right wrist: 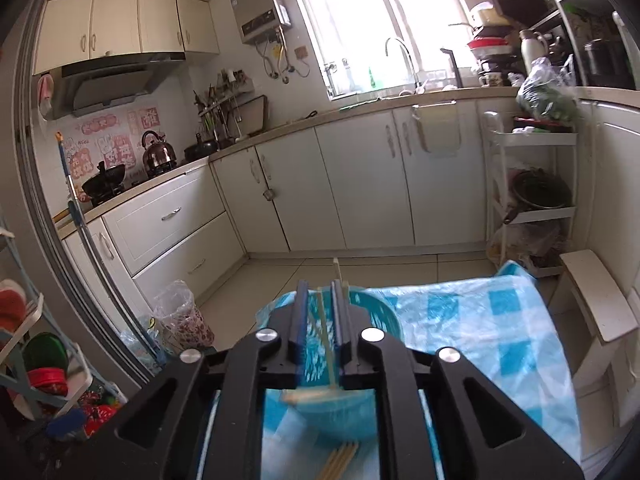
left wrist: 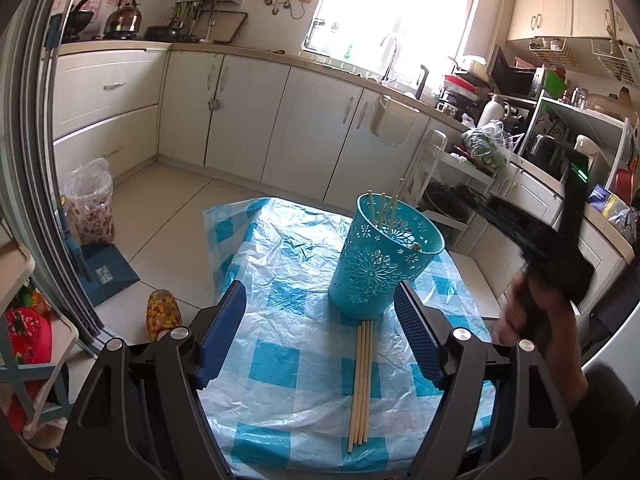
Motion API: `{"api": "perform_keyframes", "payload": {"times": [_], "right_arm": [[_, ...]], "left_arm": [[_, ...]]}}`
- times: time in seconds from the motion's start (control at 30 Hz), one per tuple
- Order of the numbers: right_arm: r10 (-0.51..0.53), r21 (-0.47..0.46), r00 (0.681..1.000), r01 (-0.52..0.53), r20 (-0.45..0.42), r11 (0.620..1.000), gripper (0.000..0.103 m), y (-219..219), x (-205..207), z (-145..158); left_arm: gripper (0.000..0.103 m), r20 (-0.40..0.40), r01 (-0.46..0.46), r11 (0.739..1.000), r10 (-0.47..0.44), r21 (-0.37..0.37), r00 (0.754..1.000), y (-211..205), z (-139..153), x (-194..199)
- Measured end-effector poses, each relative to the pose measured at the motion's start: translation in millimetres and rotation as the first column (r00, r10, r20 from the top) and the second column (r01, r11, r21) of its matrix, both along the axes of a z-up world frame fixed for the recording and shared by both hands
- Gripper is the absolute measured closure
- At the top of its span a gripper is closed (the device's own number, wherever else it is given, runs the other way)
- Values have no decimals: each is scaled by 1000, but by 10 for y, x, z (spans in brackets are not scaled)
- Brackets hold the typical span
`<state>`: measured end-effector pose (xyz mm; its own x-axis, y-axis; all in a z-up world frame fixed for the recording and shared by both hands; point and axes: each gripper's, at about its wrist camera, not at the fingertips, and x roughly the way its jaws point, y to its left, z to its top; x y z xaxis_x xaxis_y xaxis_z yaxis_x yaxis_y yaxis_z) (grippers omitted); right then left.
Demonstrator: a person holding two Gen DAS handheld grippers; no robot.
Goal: Organize utensils
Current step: 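Return the right tool to the chopstick bundle beside the basket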
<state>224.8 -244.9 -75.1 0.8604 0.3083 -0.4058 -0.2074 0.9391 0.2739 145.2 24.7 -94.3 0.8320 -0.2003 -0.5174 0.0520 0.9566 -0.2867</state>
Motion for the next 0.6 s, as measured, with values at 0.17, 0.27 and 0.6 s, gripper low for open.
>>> {"api": "perform_keyframes", "payload": {"times": [0.17,0.27,0.6], "right_arm": [[-37,-19,999,37,5,999,78,-29,-625,-26],[-60,-28,998,59,-10,998,76,-39,-889,-76],[-81,-26,988,78,-132,997,73,-49,-1373,-381]], "left_arm": [[27,19,-1,1000,1,-1,1000,-12,84,-133],[26,26,1,1000,-1,2,1000,-13,115,-196],[25,23,29,998,-30,46,999,-153,158,-364]]}}
